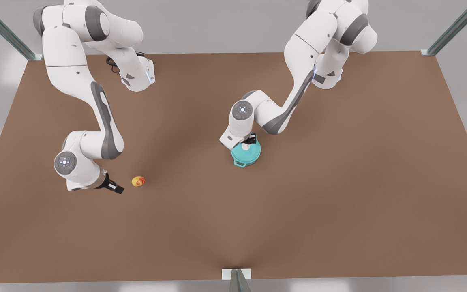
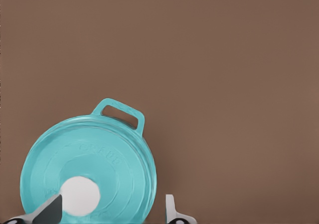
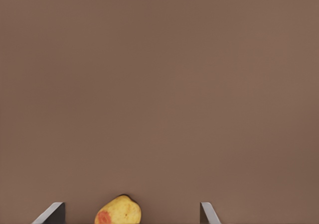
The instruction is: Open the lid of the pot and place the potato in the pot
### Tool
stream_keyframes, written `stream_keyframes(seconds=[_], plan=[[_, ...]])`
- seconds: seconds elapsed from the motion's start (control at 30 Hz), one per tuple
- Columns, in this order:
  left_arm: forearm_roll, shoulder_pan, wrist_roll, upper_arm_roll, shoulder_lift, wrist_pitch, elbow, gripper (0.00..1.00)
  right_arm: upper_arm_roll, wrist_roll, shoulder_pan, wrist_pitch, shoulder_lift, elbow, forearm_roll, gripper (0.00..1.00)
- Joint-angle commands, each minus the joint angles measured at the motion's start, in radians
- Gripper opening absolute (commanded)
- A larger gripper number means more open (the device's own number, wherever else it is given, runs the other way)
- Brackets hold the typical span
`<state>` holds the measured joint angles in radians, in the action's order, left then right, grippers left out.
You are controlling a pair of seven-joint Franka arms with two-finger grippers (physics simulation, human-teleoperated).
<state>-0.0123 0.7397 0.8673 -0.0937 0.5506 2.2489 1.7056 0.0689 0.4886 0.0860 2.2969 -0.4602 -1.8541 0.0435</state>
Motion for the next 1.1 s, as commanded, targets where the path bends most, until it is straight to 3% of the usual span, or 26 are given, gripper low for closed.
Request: stream_keyframes(seconds=[0.0,0.07,0.53,0.6,0.67,0.73,0.87,0.9,1.07], plan=[[-0.012,-0.003,0.236,0.0,-0.018,0.038,0.028,1.0,0.0,0.16,0.0,0.122,-0.011,-0.004,0.003,1.0],[-0.012,-0.017,0.233,0.002,-0.058,0.09,0.115,1.0,0.0,0.162,0.0,0.213,-0.017,-0.059,0.004,1.0],[-0.052,-0.016,0.234,0.005,-0.011,0.106,0.109,1.0,-0.005,0.53,0.029,0.326,-0.017,-0.169,0.004,1.0],[-0.052,-0.016,0.242,0.005,-0.011,0.106,0.109,0.88,-0.005,0.58,0.047,0.371,-0.014,-0.203,0.004,1.0],[-0.052,-0.016,0.246,0.005,-0.012,0.104,0.109,0.64,-0.005,0.608,0.067,0.371,-0.012,-0.209,0.004,1.0],[-0.052,-0.016,0.246,0.005,-0.014,0.104,0.109,0.53,-0.005,0.636,0.081,0.371,-0.012,-0.217,-0.005,1.0],[-0.061,-0.016,0.245,0.014,-0.028,0.09,0.098,0.53,-0.003,0.66,0.09,0.38,-0.04,-0.218,-0.046,1.0],[-0.097,-0.017,0.242,0.038,-0.028,0.029,0.017,0.53,-0.003,0.663,0.09,0.388,-0.046,-0.218,-0.051,1.0],[-0.106,-0.327,-0.184,0.075,0.081,0.064,-0.086,0.53,-0.001,0.666,0.101,0.389,-0.055,-0.218,-0.051,1.0]])
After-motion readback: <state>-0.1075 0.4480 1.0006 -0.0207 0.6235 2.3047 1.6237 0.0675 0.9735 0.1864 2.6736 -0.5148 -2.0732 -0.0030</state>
